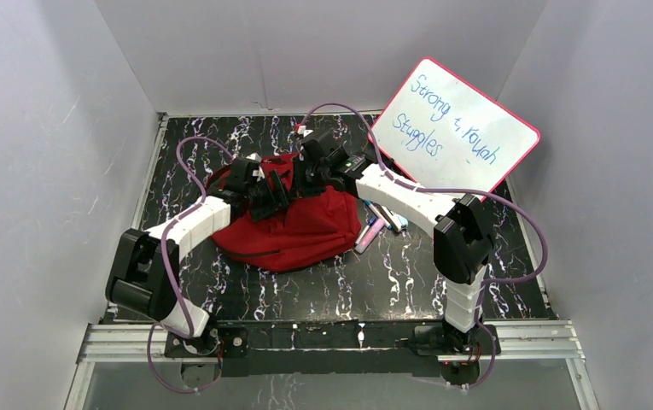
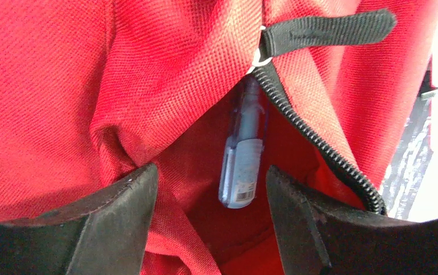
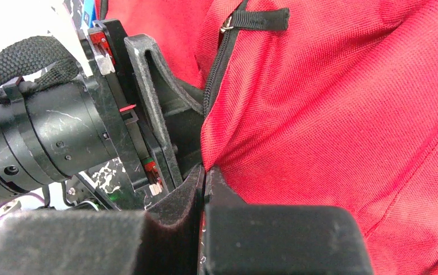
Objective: Pack the student bag
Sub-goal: Place the stationery in the student bag.
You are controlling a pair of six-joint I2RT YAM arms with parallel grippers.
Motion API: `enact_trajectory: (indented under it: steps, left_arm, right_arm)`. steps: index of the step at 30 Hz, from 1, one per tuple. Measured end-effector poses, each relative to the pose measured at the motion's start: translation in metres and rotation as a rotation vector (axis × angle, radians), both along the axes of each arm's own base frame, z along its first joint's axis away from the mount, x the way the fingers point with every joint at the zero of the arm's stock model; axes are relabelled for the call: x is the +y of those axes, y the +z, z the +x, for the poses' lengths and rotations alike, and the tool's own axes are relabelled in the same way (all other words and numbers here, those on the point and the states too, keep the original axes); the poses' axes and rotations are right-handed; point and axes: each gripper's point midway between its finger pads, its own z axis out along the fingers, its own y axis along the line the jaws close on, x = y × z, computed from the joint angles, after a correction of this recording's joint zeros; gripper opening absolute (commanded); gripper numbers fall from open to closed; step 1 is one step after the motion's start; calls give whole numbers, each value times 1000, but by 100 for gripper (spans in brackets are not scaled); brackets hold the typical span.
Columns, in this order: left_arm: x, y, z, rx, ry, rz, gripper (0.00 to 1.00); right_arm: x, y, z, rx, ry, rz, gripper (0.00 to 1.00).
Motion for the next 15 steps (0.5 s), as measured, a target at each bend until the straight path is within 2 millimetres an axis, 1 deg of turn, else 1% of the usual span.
enact_trajectory:
  steps: [6,10,15]
  left_arm:
    - [20,5,-7,6,11,127,60]
    - [35,11,-9,-5,23,210,53]
    - [50,8,-15,10,30,292,52]
  right_arm:
    - [3,2,-2,10,8,17,9]
    - [5,3,-2,8,10,24,10]
    - [5,1,-2,10,12,28,11]
